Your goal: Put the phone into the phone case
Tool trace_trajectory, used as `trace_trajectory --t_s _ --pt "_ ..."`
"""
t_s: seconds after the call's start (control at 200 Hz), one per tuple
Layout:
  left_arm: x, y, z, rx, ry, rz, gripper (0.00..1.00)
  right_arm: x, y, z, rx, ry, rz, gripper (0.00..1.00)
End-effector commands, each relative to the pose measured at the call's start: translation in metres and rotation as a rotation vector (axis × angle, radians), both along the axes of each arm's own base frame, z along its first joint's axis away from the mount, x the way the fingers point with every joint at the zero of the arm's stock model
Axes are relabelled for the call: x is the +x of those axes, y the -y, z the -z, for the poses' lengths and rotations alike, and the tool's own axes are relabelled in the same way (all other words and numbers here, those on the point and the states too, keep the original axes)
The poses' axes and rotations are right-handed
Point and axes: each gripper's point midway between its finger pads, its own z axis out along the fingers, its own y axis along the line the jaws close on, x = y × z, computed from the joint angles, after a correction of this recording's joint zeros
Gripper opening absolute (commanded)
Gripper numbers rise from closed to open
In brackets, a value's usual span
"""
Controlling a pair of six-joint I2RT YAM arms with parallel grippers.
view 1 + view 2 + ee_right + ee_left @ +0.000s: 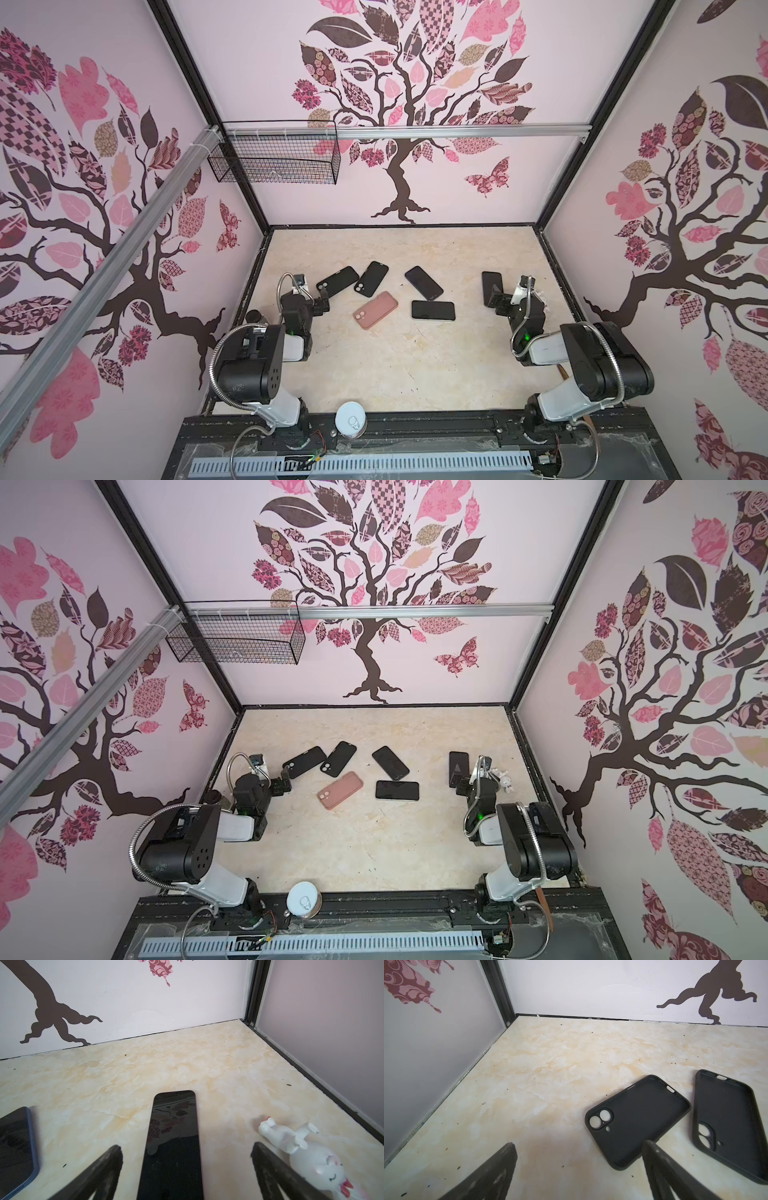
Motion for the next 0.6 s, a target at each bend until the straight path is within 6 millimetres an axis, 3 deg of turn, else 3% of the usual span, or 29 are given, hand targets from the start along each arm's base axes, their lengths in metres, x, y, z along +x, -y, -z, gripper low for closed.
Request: trace_trajectory --t_s 0.0,0.595 --pt "0.0084 -0.0007 -0.0142 -0.002 0.046 0.004 0.97 0.0059 -0.0028 -0.0132 -0.011 0.042 -0.011 1.0" --pt "0.0091 -0.0012 -0.0141 -0.004 0.045 0.006 0.97 0.0066 -0.0026 -0.0118 -0.01 0.036 -0.011 1.0"
